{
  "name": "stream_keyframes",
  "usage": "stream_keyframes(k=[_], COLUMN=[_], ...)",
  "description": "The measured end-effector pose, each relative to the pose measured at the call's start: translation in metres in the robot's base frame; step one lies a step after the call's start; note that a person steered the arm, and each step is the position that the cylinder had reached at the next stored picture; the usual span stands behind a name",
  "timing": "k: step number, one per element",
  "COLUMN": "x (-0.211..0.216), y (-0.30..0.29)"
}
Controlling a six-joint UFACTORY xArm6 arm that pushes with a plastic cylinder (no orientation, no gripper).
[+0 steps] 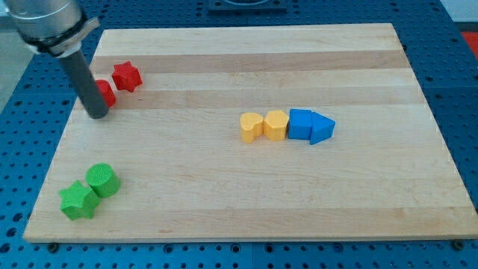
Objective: Push the red circle into the red star
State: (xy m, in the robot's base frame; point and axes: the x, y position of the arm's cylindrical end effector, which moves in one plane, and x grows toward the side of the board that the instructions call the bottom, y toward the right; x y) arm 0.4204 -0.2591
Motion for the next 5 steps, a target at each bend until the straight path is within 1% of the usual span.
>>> stream_keyframes(k=[2,3,5], x=[-0.004,-0.031,-0.032], y=[-0.022,-0.02,-0.012])
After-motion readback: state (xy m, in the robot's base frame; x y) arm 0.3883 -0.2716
